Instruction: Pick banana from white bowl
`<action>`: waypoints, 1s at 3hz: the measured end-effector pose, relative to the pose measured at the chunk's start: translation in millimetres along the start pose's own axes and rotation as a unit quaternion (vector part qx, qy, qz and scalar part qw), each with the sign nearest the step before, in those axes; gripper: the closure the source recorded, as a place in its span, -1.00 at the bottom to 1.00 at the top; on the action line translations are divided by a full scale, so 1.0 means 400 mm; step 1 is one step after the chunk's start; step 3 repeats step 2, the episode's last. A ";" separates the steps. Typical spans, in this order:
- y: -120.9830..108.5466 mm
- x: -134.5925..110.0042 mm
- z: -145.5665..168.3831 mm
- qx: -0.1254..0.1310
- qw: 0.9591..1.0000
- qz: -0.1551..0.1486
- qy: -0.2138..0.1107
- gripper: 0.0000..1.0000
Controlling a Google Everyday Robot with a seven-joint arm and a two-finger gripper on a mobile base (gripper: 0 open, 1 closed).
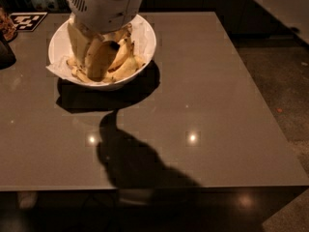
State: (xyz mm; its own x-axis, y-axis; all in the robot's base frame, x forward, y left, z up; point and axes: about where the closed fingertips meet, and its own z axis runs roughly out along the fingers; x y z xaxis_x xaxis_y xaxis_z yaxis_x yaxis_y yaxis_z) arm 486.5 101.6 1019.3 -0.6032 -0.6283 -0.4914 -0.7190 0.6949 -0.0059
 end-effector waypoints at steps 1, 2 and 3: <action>0.016 0.012 -0.026 0.010 1.000 0.006 -0.016 1.00; 0.029 0.027 -0.041 0.015 0.999 0.014 -0.025 1.00; 0.029 0.027 -0.041 0.015 0.999 0.014 -0.025 1.00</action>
Offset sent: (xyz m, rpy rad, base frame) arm -0.0281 -0.0106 0.0026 0.0293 -0.0477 -0.0750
